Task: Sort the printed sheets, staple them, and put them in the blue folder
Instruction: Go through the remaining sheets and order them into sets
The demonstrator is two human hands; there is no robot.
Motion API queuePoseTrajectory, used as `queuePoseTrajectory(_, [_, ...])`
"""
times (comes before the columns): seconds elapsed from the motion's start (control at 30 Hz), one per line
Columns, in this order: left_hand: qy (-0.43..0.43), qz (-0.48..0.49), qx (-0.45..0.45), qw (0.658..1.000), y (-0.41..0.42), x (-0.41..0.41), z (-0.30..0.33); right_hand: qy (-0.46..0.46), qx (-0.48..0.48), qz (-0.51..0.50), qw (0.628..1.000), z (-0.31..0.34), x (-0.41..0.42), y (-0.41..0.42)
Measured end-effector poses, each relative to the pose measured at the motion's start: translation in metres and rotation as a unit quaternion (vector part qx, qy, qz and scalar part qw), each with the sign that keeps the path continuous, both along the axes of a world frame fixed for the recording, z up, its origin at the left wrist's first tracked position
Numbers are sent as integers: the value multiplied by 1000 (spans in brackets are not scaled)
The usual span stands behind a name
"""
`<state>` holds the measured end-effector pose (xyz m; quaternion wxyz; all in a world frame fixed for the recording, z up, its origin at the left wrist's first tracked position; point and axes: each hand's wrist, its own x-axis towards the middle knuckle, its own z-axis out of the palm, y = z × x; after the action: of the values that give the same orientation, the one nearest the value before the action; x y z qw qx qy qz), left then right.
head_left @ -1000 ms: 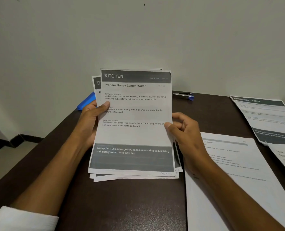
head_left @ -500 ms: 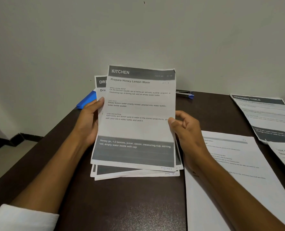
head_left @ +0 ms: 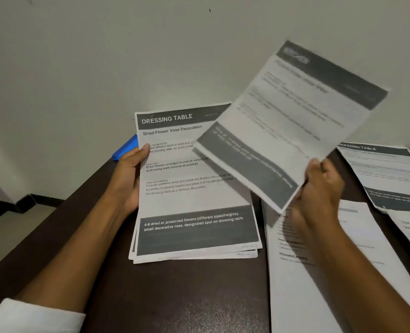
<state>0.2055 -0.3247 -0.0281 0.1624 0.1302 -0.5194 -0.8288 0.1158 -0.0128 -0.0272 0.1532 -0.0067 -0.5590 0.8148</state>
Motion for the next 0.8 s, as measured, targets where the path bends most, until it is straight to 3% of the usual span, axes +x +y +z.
queuePoseTrajectory(0.2, [-5,7,-8,1000,4,3,4,-52,-103,-46,992,5,-12,27])
queuePoseTrajectory(0.8, [-6,10,6,1000,6,3,6,-52,-57,-12,997,1,-12,22])
